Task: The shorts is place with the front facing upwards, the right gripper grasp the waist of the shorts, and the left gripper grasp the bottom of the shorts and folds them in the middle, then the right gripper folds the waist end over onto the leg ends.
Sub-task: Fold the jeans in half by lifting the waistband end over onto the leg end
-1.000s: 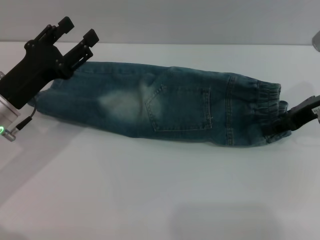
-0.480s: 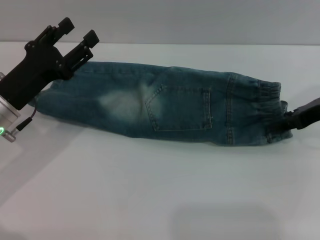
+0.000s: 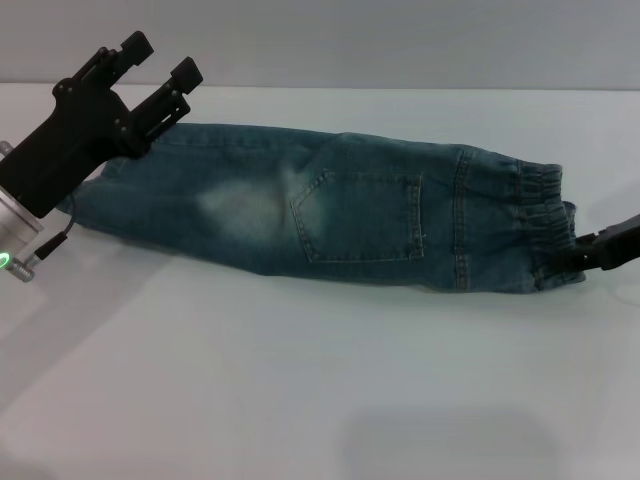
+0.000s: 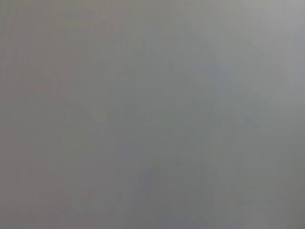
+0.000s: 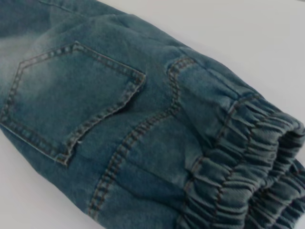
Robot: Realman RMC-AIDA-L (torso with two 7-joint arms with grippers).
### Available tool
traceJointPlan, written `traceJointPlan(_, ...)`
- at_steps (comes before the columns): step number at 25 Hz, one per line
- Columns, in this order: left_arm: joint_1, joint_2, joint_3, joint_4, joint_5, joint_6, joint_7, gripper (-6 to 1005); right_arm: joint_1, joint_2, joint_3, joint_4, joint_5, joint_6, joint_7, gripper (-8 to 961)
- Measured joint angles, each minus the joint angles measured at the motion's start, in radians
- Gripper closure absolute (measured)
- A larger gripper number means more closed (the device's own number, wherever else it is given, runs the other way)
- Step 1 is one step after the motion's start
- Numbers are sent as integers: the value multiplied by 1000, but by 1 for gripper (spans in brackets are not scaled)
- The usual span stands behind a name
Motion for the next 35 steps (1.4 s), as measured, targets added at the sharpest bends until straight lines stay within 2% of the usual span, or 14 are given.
traceJointPlan(35,12,0,0,-8,1,2,11,247,25,8,-12,90,112,72,-64,584)
